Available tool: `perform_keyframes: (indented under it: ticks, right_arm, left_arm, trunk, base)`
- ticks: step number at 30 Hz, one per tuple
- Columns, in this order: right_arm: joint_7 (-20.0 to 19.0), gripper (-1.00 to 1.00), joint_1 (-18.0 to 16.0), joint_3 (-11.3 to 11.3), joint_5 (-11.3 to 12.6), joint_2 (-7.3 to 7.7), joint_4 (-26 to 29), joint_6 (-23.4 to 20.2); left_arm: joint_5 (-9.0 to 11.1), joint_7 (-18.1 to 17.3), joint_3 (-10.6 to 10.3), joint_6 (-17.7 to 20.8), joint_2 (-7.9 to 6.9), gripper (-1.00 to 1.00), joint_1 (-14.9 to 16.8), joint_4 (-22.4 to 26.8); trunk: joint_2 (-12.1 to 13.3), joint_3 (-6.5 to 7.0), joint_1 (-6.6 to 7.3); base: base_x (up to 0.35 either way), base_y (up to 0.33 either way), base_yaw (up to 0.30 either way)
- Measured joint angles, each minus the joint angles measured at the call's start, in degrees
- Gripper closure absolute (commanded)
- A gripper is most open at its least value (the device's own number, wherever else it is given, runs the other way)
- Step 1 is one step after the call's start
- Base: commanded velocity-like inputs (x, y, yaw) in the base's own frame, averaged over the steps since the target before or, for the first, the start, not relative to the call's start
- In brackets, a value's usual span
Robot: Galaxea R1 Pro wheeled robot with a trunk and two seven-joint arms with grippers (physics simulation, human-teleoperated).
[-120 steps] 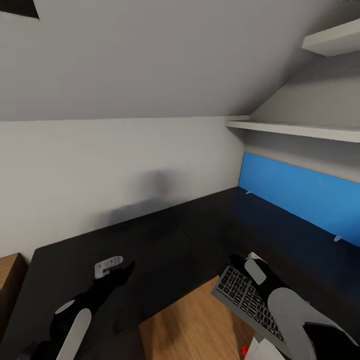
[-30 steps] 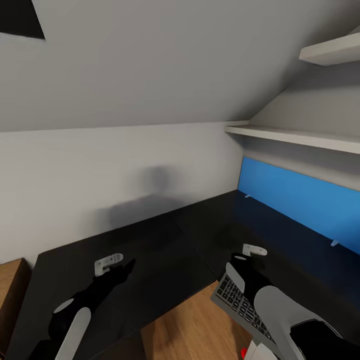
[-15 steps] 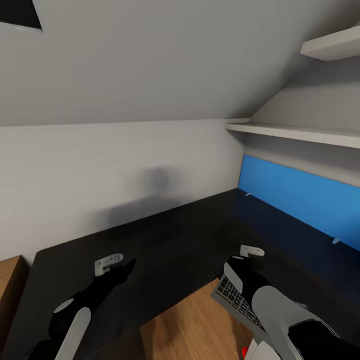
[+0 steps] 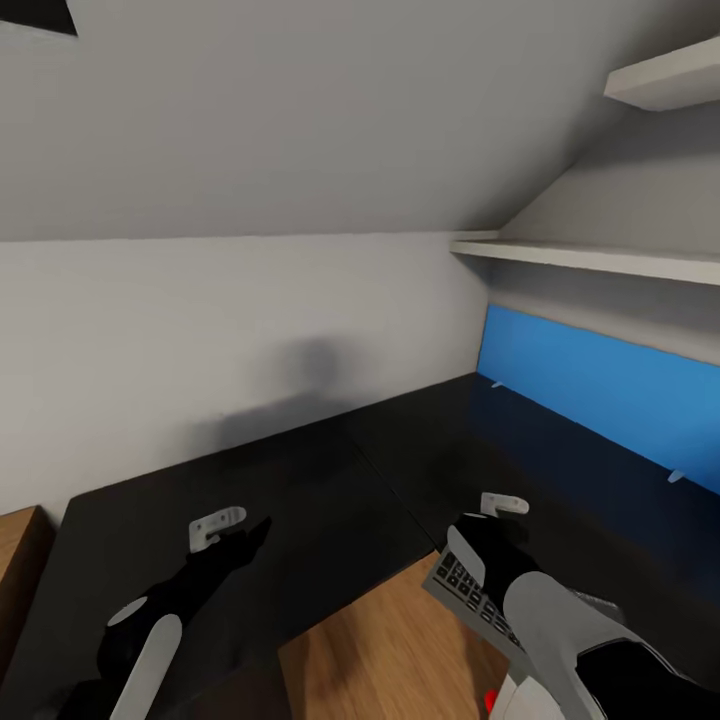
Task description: In the bedroom, organize the workspace by keeping the computer under the desk, ensuring the monitor is on the desk, placing the keyboard on the desk next to the monitor, placing the mouse on the desk next to the keyboard, moving the folder from the swivel chair onto the desk next to the mouse, stacking the notebook on top of the folder with the pen on top of the notebook, and positioning the swivel chair next to the desk.
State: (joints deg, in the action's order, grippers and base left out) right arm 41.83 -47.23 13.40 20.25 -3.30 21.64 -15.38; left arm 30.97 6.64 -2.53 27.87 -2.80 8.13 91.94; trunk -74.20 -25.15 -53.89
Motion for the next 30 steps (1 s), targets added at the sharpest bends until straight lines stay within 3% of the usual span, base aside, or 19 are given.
perform_keyframes:
  ticks: [11,19,25,30]
  right_arm:
    - [0.99,-1.00,0.00,0.01,-3.14,-0.76,-0.25,-1.51]
    - [0.98,-1.00,0.01,0.01,-3.47,-0.79,-0.27,-1.74]
    - [0.96,-1.00,-0.01,0.07,-3.49,-0.79,-0.27,-1.83]
    - [0.97,-1.00,-0.02,0.10,-3.63,-0.79,-0.25,-1.84]
  left_arm:
    - [-0.01,0.00,0.01,0.00,-0.03,-1.00,0.00,0.00]
    - [0.00,0.00,0.01,0.00,-0.02,-1.00,0.00,0.00]
    - [0.02,0.00,0.00,0.00,0.01,-1.00,0.00,0.00]
    - [0.02,0.06,-0.03,0.00,0.04,-1.00,0.00,0.00]
  trunk:
    - [-4.41,-1.98,-2.42]
    - [-7.62,-3.41,-4.17]
    - [-7.64,-3.42,-4.18]
    - [-9.63,-4.31,-5.27]
  base:
    - [0.000,0.000,0.000]
    - [0.000,0.000,0.000]
    - [0.000,0.000,0.000]
    - [0.000,0.000,0.000]
